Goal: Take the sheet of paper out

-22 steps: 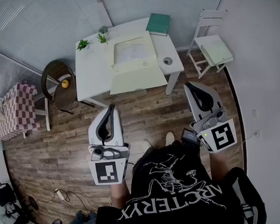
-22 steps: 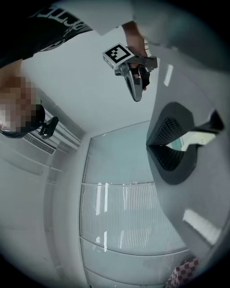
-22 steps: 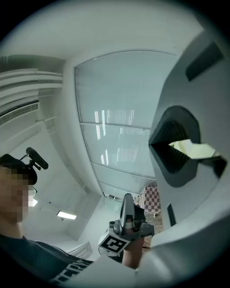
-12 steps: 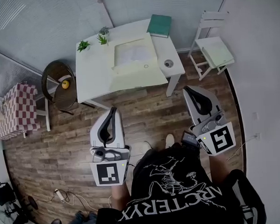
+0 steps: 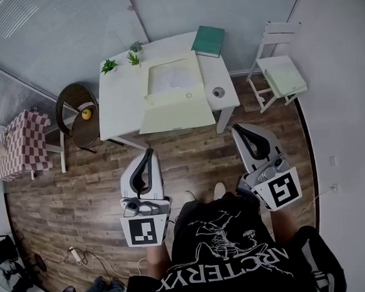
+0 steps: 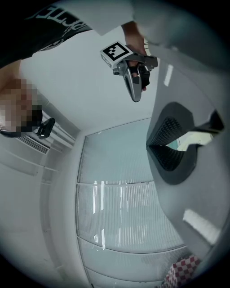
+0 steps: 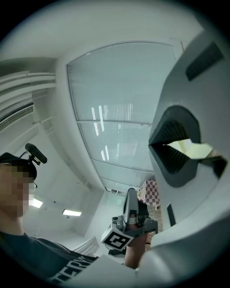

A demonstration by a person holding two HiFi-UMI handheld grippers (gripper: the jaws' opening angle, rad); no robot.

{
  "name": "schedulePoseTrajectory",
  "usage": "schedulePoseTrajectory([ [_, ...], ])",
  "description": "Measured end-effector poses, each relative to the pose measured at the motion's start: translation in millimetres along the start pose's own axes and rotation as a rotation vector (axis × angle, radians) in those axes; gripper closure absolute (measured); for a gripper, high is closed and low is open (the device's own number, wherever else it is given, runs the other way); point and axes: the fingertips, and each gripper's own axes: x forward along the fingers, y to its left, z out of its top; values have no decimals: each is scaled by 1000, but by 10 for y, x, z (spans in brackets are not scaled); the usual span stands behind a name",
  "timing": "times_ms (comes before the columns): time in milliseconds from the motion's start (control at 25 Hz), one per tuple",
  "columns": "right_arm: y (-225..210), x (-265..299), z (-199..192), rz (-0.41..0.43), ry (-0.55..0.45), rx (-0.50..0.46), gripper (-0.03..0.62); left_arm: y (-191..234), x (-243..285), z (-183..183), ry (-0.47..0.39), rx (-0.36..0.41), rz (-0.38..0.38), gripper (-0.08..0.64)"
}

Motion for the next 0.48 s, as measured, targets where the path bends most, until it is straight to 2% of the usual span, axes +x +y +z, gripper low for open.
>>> schedulePoseTrajectory([
  [200,-102,-10,-92,51,-5,10,580,-154,110,-60,18,0,33,548],
  [480,-245,360,-261,90,19,7,580,16,478,-225,37,-24,45,548],
])
